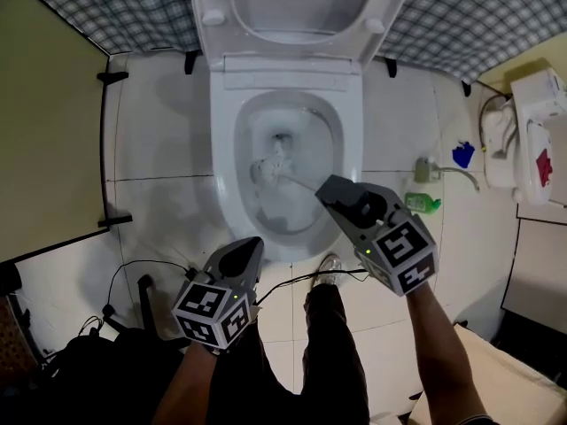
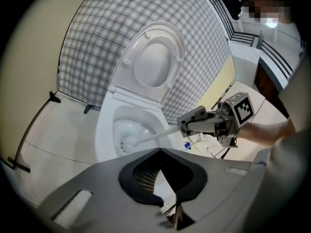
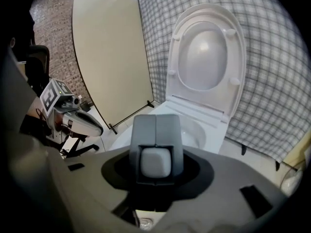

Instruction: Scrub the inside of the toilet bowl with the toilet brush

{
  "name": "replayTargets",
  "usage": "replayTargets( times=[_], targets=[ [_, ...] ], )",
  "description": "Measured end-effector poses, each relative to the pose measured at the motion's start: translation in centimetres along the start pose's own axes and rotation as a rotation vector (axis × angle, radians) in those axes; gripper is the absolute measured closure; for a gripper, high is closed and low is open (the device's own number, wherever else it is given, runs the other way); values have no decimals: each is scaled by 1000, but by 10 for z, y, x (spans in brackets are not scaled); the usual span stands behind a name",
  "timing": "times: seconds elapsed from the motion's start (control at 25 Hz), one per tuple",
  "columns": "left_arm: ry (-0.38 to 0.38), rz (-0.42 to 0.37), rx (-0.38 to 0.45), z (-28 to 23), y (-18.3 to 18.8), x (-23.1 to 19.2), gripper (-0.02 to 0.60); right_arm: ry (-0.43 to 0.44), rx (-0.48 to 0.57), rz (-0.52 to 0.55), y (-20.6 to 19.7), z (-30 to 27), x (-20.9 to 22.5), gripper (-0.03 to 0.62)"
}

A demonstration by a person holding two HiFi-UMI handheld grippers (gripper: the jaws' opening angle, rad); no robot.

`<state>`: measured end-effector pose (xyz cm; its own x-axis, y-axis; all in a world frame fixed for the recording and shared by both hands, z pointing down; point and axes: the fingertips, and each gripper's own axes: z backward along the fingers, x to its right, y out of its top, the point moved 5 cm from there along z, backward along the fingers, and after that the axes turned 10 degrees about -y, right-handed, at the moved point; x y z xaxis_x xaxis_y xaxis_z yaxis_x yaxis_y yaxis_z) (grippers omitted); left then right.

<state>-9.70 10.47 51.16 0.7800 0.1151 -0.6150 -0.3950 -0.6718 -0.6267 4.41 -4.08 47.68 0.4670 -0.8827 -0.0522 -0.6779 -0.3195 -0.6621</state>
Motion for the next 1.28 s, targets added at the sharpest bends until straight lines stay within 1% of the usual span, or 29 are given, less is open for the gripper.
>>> replayTargets(
  times=[0.16,0.32,0.56,0.64,0.72,0.84,1.0,1.12,1.28],
  targets=[
    [-10,-24,-9,-7,3,7,577,-45,55,-109,-11,34,22,414],
    [-21,-53,-16,-15,10,19,577,-97,148,-185,-10,73,49,414],
    [-60,-120,-37,-30,22,43,577,-205,310,-342,-4,146,87,414],
    [-67,-133,-43,-35,22,50,577,-248,349,-371,-9,168,97,414],
    [-73,-142,-53,-40,20,57,577,-300,367,-386,-19,185,105,414],
    [-82,-145,-72,-47,12,67,577,-361,352,-417,-43,204,115,414],
    [-98,-153,-101,-62,0,81,577,-406,295,-480,-87,210,125,414],
    [-116,-161,-122,-74,-10,93,577,-412,212,-516,-131,198,125,414],
    [-133,-180,-126,-88,-20,105,577,-434,73,-489,-191,173,119,414]
  ],
)
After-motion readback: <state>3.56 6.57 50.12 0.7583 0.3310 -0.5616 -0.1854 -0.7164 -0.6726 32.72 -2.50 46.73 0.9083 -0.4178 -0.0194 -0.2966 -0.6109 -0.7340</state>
